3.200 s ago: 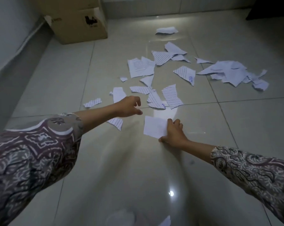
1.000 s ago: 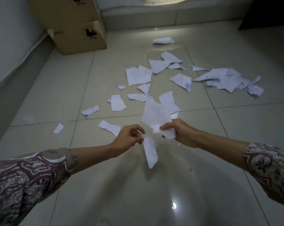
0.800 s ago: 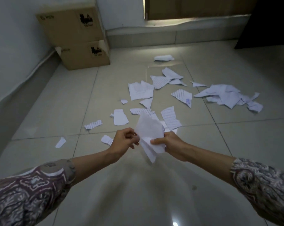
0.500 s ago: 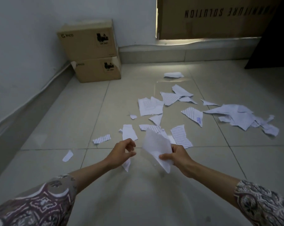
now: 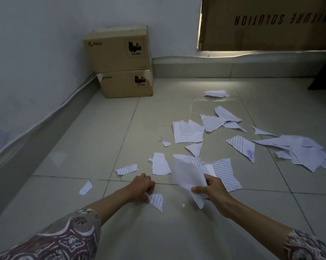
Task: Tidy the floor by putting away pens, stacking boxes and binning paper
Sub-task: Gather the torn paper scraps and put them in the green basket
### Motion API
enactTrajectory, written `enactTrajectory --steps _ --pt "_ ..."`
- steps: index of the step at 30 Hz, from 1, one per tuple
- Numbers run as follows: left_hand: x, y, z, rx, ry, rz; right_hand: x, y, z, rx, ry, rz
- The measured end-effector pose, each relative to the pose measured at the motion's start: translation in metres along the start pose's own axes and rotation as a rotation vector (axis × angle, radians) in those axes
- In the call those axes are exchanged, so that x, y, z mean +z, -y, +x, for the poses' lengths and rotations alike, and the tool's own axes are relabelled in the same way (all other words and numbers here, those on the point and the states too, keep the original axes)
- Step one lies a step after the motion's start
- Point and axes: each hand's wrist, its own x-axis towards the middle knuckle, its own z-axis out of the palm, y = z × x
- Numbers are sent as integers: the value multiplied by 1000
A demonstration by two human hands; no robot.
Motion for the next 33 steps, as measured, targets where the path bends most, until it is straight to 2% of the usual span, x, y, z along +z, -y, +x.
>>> enactTrajectory --steps 3,5,9,11,13,16,19,21,28,33 --pt "1 8 1 -8 -42 -171 11 2 9 -3 14 23" --pt "0 17 -2 -22 -78 -433 17 5 16 0 35 47" --pt "-13 54 -11 -178 -318 -750 29 14 33 18 60 110" --pt "-21 75 -11 -255 -445 -722 32 17 39 24 62 140" --pt "-27 95 -9 -288 -487 -626 34 20 45 22 70 154" --pt "-22 107 -3 -354 -416 -502 35 20 51 10 74 160" --pt "-12 99 5 -320 -349 -456 38 18 55 14 59 166" --pt "-8 94 12 -301 -372 -448 39 16 56 19 59 153" --pt "-12 93 -2 -250 -594 -621 44 14 55 7 90 160" --pt "-3 121 -47 -444 -748 -862 50 11 53 20 113 141"
